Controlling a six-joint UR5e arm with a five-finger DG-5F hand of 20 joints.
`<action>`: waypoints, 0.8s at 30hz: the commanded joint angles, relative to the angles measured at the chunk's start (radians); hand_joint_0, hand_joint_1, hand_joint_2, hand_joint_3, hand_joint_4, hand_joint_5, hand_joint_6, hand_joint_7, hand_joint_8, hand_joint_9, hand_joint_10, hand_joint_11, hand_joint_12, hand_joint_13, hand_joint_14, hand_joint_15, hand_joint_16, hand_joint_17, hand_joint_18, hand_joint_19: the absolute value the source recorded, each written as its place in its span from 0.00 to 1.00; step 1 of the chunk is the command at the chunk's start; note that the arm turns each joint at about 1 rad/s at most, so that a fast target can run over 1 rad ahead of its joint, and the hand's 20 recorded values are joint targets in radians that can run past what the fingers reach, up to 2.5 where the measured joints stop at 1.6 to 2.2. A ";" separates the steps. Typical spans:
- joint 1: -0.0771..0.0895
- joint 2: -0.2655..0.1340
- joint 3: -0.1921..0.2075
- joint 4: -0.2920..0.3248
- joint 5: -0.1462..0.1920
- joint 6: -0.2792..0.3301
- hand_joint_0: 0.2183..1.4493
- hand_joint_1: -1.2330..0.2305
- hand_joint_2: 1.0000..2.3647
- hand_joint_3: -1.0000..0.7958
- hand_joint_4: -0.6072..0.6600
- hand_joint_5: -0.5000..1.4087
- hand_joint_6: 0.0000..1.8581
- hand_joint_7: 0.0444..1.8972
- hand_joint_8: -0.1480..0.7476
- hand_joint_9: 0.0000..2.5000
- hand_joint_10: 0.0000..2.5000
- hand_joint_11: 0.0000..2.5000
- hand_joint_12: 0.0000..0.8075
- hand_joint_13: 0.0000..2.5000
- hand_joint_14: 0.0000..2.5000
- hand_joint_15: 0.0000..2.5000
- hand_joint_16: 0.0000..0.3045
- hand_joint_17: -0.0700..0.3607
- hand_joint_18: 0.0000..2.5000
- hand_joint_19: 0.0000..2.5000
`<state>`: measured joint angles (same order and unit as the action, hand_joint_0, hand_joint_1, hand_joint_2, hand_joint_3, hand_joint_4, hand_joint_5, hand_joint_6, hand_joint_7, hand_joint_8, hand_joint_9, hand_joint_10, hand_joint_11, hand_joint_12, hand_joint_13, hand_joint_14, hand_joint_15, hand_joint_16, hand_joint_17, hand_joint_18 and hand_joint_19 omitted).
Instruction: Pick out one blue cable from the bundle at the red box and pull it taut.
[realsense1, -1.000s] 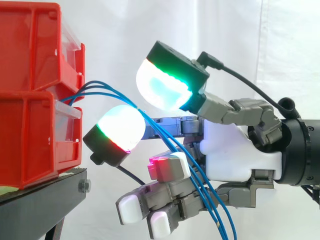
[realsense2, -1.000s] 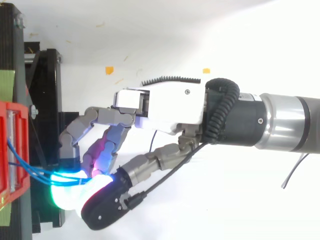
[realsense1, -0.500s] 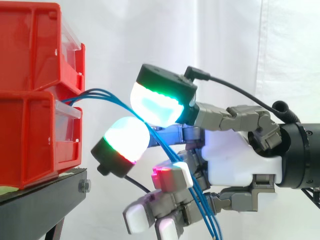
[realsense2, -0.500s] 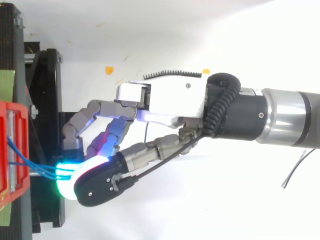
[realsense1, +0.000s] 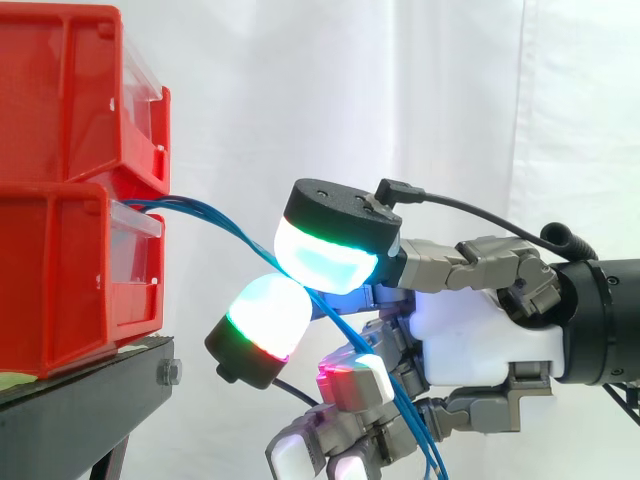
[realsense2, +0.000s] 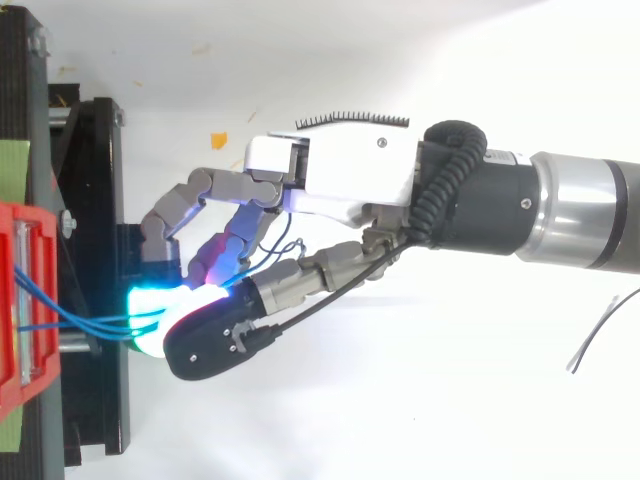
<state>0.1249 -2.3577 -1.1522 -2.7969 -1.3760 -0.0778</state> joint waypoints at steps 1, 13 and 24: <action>-0.002 0.000 0.003 -0.003 0.000 -0.007 0.41 0.27 0.01 0.36 0.37 0.20 0.51 0.51 0.48 0.47 0.01 0.38 0.38 0.34 0.01 0.19 0.15 0.40 0.31 0.26; -0.004 0.000 0.037 -0.039 0.000 -0.007 0.43 0.27 0.00 0.28 0.31 0.20 0.52 0.54 0.47 0.49 0.01 0.39 0.37 0.35 0.01 0.19 0.14 0.39 0.32 0.25; -0.005 0.000 0.039 -0.047 -0.005 -0.007 0.24 0.29 0.00 0.28 0.48 0.21 0.50 0.42 0.48 0.51 0.01 0.38 0.39 0.35 0.01 0.19 0.15 0.41 0.34 0.26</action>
<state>0.1200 -2.3574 -1.1143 -2.8437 -1.3786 -0.0844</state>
